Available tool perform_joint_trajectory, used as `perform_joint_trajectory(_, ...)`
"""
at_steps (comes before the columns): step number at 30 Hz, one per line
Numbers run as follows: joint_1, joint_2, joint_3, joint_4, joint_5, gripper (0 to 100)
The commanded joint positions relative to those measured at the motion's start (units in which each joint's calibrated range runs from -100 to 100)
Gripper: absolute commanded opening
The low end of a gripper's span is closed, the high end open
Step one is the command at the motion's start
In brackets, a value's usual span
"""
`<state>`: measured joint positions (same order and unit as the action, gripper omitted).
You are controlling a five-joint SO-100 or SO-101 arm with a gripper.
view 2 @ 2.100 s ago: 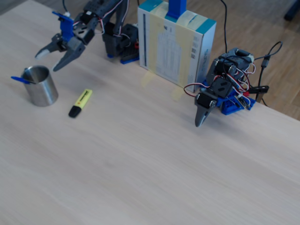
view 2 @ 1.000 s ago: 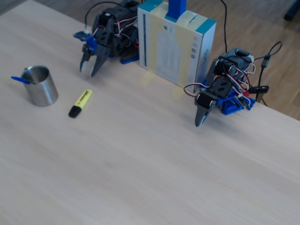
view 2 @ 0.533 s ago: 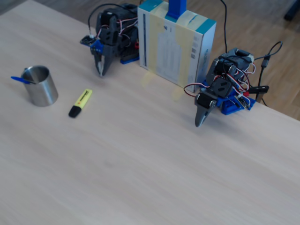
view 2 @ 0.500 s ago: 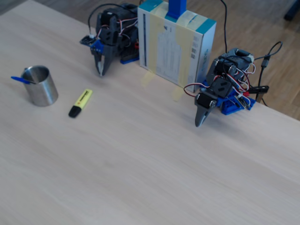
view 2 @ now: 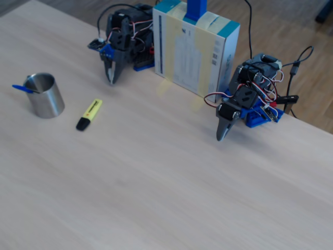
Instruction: Grab the blue pen and put it in the silver cup.
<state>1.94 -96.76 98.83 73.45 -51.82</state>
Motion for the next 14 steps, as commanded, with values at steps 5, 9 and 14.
perform_joint_trajectory(5,0.7,-0.4,0.9,1.7,0.2,2)
perform_joint_trajectory(9,0.8,-0.4,0.9,1.7,0.2,2)
perform_joint_trajectory(14,0.7,-0.4,0.9,1.7,0.2,2)
